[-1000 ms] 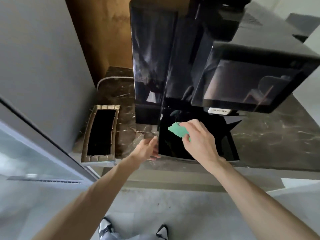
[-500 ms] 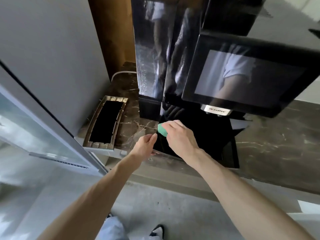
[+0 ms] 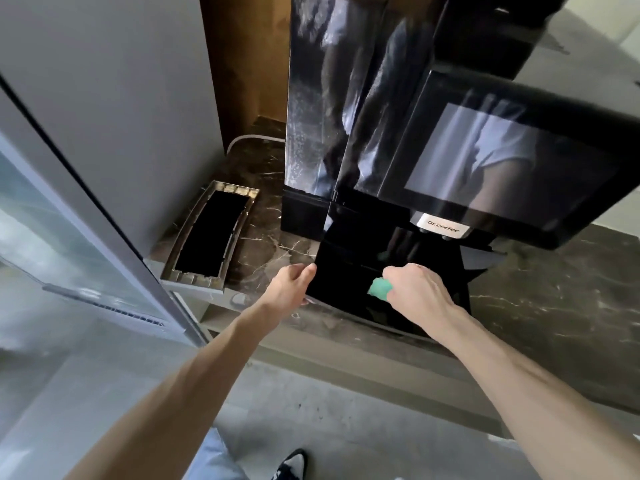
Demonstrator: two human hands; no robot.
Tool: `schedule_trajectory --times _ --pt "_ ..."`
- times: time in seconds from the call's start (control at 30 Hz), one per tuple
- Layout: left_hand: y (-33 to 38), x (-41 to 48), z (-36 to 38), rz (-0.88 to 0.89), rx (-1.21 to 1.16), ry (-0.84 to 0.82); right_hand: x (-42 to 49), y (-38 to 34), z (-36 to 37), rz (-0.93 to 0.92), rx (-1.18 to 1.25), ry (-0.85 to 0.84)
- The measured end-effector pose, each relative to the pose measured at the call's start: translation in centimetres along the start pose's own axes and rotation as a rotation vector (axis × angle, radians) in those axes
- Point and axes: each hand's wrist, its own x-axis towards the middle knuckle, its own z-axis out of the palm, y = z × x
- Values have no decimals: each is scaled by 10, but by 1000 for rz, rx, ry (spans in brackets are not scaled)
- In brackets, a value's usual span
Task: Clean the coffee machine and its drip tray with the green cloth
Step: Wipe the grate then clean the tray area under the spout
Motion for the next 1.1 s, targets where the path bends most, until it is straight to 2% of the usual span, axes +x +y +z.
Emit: schedule_trajectory --times 0.13,0.23,0.37,0.5,0.63,0.7,0.77,0.83,0.9,1.0,1.1 --pt "2 2 -1 22 -50 -30 -9 -10 11 -76 261 389" --pt "1 4 -5 18 -28 -55 12 -45 2 -182 326 529" --pt "-1 5 -8 20 -9 -73 26 -76 4 -170 388 399" --pt "-2 5 -7 8 19 -88 17 -74 -2 -125 485 168" --pt "2 -3 -6 -43 -36 -115 11 -57 -21 -242 472 -90" --pt "-2 -2 -8 -60 -60 -151 9 -52 -30 -308 430 -166" --pt "-4 0 -11 -70 -33 -140 12 -47 -36 -244 487 -111" --pt "-3 0 -13 -73 -20 -116 17 -49 -33 -146 552 46" --pt "-2 0 -13 -69 -51 -111 20 -62 -24 -163 512 120" --pt "-2 -1 -13 -66 -85 -126 14 -76 -6 -217 508 92" --pt "0 -1 -14 -17 -4 -125 10 -64 -3 -239 537 -12"
